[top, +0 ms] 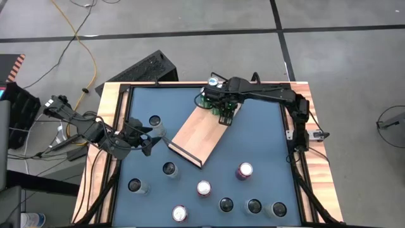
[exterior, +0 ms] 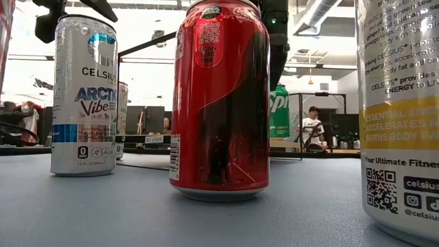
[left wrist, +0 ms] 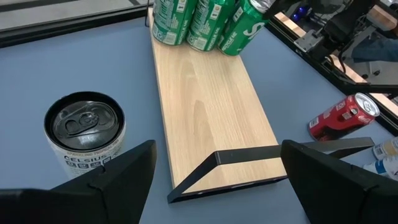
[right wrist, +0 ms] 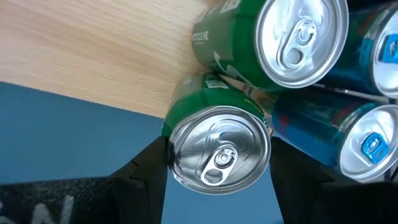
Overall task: Place canned beverage on shelf
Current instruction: Put green soda can on the shelf aligned with the other green soda cans
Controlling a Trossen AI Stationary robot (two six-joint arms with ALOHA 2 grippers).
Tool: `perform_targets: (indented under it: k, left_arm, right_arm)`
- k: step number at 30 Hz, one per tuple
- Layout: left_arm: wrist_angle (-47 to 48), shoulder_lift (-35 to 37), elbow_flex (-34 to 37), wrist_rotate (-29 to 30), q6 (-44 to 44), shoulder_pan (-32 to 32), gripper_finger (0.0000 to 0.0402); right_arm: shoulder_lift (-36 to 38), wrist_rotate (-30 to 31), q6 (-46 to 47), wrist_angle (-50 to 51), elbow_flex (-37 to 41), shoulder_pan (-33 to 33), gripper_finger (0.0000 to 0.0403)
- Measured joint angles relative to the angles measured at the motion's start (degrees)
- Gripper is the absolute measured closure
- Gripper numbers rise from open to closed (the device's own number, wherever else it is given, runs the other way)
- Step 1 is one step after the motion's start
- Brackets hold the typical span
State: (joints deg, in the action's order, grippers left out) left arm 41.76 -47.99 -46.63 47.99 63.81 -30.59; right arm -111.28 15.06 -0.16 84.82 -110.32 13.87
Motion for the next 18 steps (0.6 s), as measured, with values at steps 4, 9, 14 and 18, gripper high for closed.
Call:
perform_targets:
  k: [4, 9, 14, 18]
  left_arm:
    - [0.0, 0.0, 0.0, 0.0, 0.1, 0.0, 0.0072]
    - [0.0, 0.0, 0.0, 0.3, 0.3, 0.0, 0.0072]
    - [0.0, 0.0, 0.0, 0.8, 0.3, 0.0, 0.0072]
    - [0.0, 0.0, 0.0, 0.9, 0.4, 0.0, 0.0072]
  right_arm:
    - [0.0, 0.1, -1.9, -0.4, 0.0, -0.4, 0.0182]
    - [0.0, -0.2, -3.1, -0.6, 0.0, -0.7, 0.0177]
    - [0.0, -2.6, -4.5, -0.4, 0.0, -0.6, 0.0159]
    - [0.0, -2.7, -4.9, -0.5, 0.0, -0.7, 0.0136]
